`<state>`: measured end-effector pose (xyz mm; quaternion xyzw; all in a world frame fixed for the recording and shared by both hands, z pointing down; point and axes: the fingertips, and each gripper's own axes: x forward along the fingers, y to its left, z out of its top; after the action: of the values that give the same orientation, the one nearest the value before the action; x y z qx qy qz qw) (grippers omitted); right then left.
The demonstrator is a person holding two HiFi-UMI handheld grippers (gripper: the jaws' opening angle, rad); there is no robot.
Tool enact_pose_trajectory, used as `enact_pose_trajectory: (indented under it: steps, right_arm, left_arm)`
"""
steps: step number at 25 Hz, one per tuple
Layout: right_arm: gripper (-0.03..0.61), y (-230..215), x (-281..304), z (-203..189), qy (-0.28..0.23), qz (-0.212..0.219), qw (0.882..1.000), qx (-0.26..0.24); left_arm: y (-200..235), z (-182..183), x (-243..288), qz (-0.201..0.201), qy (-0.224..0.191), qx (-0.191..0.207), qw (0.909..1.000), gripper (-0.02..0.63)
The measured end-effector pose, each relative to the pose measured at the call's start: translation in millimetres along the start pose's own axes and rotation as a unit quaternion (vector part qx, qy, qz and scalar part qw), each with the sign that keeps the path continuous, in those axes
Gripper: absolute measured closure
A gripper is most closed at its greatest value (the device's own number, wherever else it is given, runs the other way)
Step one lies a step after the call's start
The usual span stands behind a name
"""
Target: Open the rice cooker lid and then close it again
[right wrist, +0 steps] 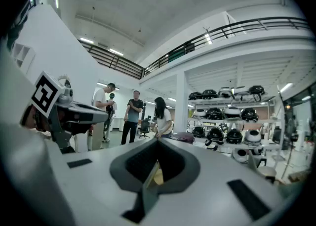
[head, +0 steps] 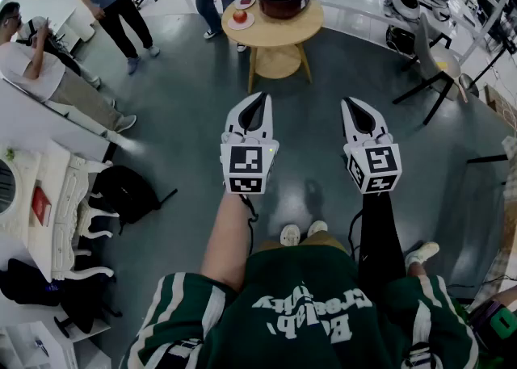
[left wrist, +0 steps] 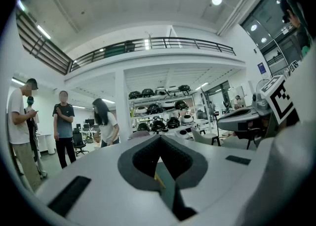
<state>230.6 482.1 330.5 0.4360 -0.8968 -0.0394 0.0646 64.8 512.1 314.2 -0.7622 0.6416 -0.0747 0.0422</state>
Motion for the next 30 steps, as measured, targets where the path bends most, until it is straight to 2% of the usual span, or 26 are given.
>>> enact_pose_trajectory:
  steps: [4,9,20,30]
  right_arm:
    - [0.574,4.0,0.9,0.6,-0.001,-0.003,1.0,-0.002]
    - [0.574,3.5,3.5,2.1,-0.014,-0.005,1.0,0.019]
    - [0.574,7.8,24.5,3.6,-0.012,-0.002,1.0,0.011]
    - [0.574,-26.7,79.9,-5.9,-0.018,0.007,1.0,0.013]
  left_arm:
    - [4.6,-0.7,-1.3,0.0,-0.002,0.001,1.0,0.614]
    - [8.4,-2.0,-0.2,-0.002,-0.003,-0.001,1.0,0.614]
    - [25.2,-5.4,9.4,-0.006,-0.003,-0.004,1.0,0.614]
    - [42.2,-18.0,72.7,0.003,0.006,-0.006,1.0,0.614]
